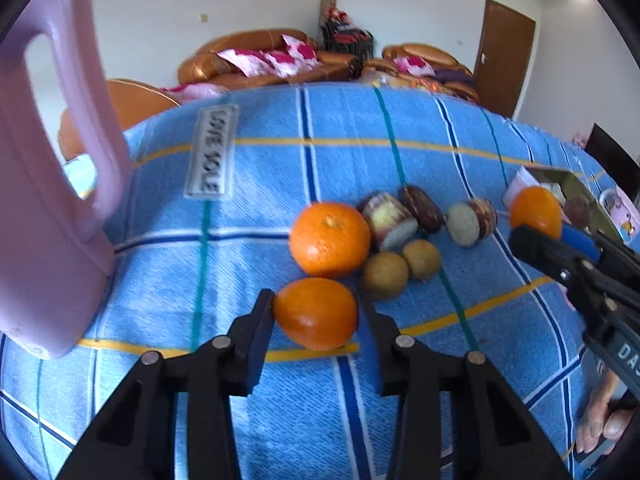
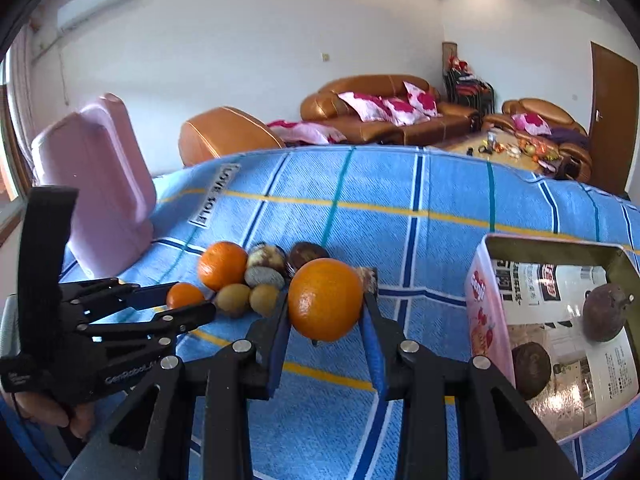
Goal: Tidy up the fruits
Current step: 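Carry both held oranges over the pink tin box with both tools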
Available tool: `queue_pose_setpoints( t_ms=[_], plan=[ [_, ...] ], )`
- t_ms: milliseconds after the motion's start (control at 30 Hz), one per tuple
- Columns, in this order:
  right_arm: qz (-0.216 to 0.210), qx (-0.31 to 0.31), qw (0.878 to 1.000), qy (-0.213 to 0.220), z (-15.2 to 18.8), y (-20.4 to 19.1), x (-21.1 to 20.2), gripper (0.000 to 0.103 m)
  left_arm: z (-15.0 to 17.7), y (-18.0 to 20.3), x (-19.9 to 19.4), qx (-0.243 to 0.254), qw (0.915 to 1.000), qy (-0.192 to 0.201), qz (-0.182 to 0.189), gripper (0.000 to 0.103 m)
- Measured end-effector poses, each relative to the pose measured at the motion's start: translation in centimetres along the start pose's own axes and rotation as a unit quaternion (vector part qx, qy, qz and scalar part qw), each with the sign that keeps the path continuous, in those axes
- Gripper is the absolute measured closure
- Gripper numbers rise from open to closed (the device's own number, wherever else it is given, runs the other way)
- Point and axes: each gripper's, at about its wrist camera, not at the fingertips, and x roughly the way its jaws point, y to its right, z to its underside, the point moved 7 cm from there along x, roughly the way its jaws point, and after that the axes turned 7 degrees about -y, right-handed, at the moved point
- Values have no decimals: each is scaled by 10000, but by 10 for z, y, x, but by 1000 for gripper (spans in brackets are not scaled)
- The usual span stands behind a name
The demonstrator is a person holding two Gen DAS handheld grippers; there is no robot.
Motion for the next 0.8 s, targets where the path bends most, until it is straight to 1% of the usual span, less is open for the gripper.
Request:
queue_pose_setpoints(
  t_ms=[67,100,133,200,233,300,367,433,500,633,800],
  plan=[
    [-91,-17,9998,179,-3,-3,-7,67,-6,-4,-14,-123,9993,345,34,62],
    [-153,-30,9994,306,-5,-5,-12,67,-10,-6,-24,-228,9979,595,91,62],
    [-207,-45,9988,432,-7,-7,-17,67,-14,-9,-37,-378,9950,919,140,62],
    [-268,-79,9973,675,-11,-10,-25,67,-18,-15,-54,-552,9897,1320,100,62],
    [-254,-101,9967,760,-12,-11,-28,67,-19,-17,-61,-632,9866,1505,59,62],
    [-157,-152,9958,891,-12,-14,-33,67,-22,-21,-69,-772,9821,1719,-42,62],
    [-4,-171,9952,968,-13,-13,-34,67,-20,-22,-69,-833,9799,1806,-170,62],
    [231,-197,9942,1033,-13,-11,-33,67,-20,-20,-66,-828,9799,1794,-260,62],
    [442,-259,9928,1086,-12,-8,-34,67,-20,-17,-62,-834,9804,1764,-267,62],
    [595,-330,9920,1061,-11,-7,-32,67,-16,-8,-56,-702,9816,1729,-406,62],
    [673,-424,9918,997,-7,-9,-32,67,-13,0,-50,-596,9830,1638,-570,62]
  ],
)
